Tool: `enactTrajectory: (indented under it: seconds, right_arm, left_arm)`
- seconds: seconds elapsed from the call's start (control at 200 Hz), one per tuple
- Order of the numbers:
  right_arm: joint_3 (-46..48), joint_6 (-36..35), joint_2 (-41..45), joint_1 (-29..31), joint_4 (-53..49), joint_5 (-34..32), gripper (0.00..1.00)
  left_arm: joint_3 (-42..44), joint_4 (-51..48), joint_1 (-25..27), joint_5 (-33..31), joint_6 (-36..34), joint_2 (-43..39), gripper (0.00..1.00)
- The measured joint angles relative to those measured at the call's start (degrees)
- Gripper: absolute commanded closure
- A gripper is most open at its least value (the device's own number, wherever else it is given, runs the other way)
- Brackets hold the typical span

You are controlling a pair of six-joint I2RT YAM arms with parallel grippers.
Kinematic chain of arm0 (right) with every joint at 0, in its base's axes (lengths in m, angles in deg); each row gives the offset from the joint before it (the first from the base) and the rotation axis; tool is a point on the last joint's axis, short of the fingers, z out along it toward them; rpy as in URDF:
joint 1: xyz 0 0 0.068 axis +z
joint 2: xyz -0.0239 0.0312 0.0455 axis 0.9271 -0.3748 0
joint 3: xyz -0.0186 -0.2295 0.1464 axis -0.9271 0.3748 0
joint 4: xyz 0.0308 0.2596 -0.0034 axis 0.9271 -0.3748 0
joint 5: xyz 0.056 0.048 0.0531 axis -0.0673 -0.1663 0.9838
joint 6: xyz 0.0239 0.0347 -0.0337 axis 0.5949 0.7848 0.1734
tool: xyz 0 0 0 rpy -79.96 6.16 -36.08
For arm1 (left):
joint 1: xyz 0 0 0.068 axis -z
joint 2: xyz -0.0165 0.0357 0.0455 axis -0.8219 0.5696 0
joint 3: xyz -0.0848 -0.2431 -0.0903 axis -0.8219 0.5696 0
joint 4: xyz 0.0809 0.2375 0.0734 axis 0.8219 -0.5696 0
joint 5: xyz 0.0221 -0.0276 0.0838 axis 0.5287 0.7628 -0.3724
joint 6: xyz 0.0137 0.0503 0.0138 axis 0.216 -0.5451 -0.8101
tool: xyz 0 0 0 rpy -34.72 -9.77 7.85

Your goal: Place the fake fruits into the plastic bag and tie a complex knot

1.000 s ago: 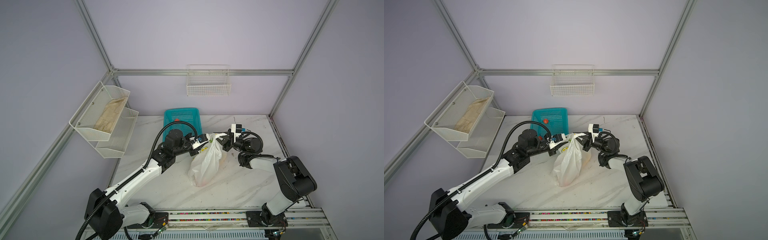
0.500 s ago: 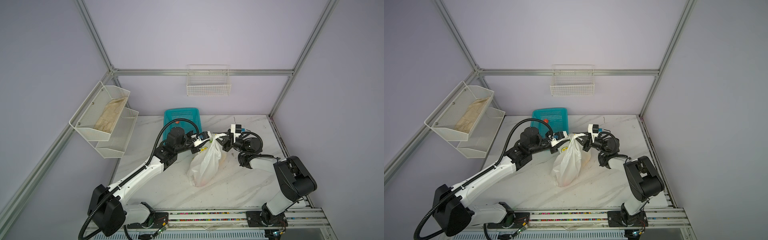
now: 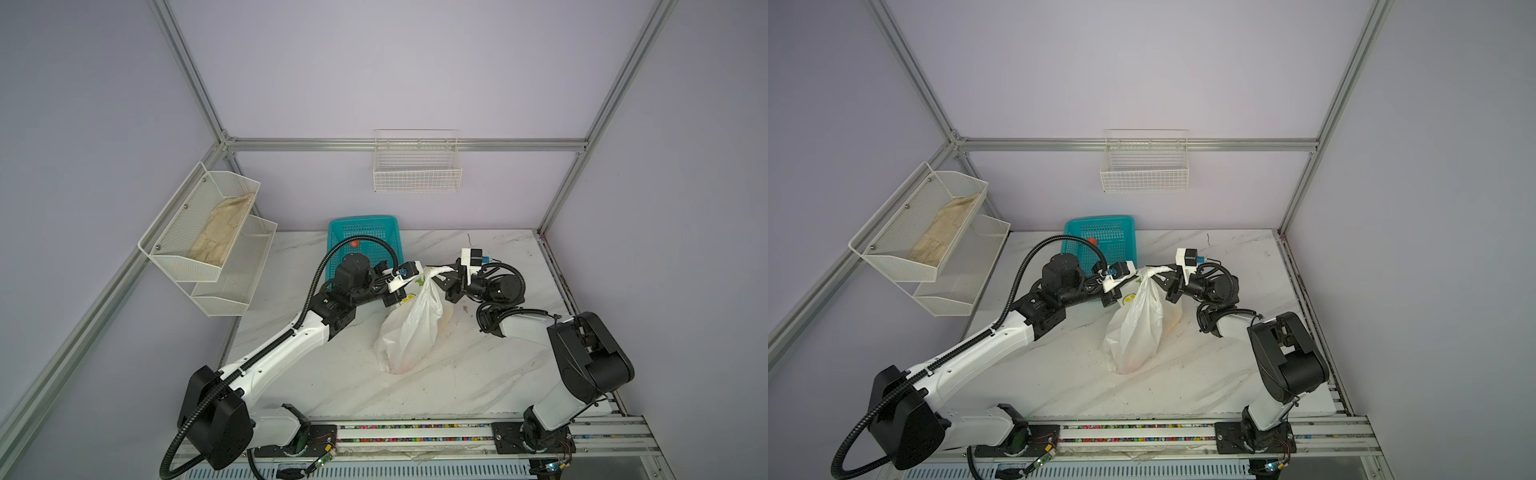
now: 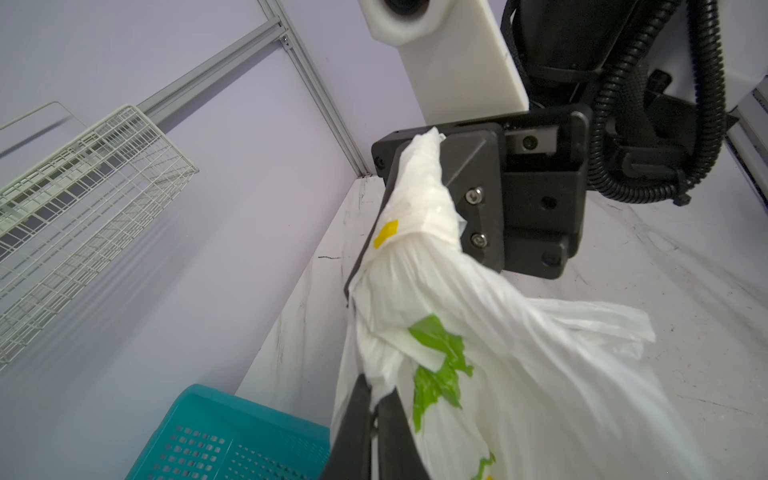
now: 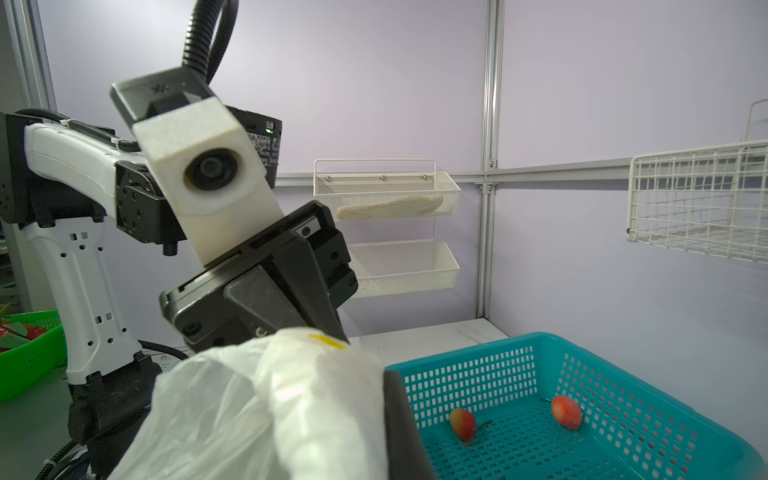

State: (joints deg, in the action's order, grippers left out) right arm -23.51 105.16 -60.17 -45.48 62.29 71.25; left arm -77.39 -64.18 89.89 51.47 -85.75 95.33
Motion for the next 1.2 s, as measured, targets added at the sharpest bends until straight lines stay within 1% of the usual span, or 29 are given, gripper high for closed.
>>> enactTrajectory:
  seconds: [0.12,0.335,0.63,0.67,0.775,0.825,0.92,1.0,1.09,1.2]
  right_arm:
    - [0.0,-0.3,0.2,0.0,-0.3,-0.2,1.00]
    - [0.3,-3.7,2.1,0.0,-5.0,-2.7,0.86]
    - [5.2,-9.3,8.3,0.0,-12.5,-8.6,0.65]
    - [5.9,-9.9,9.5,0.0,-13.8,-9.5,0.57]
    - [7.1,-12.1,13.0,0.0,-17.9,-12.2,0.48]
    - [7.3,-13.5,14.7,0.0,-20.4,-13.4,0.41]
    - [7.3,-15.4,17.5,0.0,-24.2,-15.5,0.33]
    - [7.7,-16.2,19.8,0.0,-26.9,-17.0,0.27]
    - [8.6,-17.0,22.2,0.0,-29.7,-19.1,0.24]
    - [9.5,-17.5,25.2,0.0,-33.8,-21.6,0.17]
  left_arm:
    - [0.0,0.2,0.0,-0.2,0.3,0.0,1.00]
    - [0.0,1.2,0.0,-0.6,2.0,0.0,1.00]
    - [0.6,3.8,0.0,-0.8,5.7,0.0,1.00]
    - [0.6,4.1,0.0,-0.8,6.3,0.0,1.00]
    - [1.2,5.2,0.0,-0.8,7.5,0.0,1.00]
    - [1.6,5.4,0.0,-0.8,7.9,0.0,1.00]
    - [2.4,5.6,0.0,-0.6,8.4,0.0,1.00]
    - [2.6,5.6,0.0,-0.5,9.1,0.0,1.00]
    - [2.8,5.8,0.0,-0.3,9.5,0.0,1.00]
    - [3.1,6.1,0.0,-0.1,10.0,0.0,1.00]
